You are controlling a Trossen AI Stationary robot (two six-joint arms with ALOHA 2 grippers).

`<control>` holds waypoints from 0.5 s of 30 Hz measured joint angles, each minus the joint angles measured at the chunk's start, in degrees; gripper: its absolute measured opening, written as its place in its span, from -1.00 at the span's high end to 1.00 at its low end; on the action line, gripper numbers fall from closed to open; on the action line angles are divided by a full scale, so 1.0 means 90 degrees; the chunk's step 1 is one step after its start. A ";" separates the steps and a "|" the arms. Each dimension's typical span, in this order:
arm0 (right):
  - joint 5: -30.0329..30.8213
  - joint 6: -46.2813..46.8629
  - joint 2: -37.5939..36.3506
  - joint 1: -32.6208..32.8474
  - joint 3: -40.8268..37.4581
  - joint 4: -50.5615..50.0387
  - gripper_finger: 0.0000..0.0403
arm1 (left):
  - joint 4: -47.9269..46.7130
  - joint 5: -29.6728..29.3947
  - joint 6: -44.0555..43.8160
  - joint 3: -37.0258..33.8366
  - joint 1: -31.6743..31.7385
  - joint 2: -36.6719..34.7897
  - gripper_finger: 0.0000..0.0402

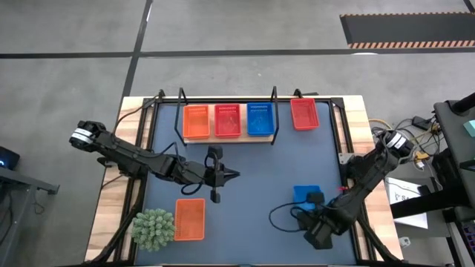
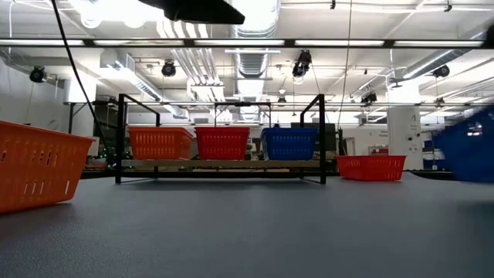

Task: Stack baskets on shelf by color
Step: Stack the blue basket on top of the blue baskets on the shelf

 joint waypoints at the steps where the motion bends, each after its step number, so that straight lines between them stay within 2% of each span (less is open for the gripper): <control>1: 0.0090 -0.0118 0.0000 -0.0110 0.0118 -0.0006 0.96 | 0.0001 0.0000 0.0000 -0.0054 -0.0002 -0.0033 0.97; 15: 0.1071 -0.2728 0.0005 -0.1877 0.1786 -0.0016 0.96 | 0.0364 0.0007 -0.0170 -0.0633 -0.0007 -0.0618 0.97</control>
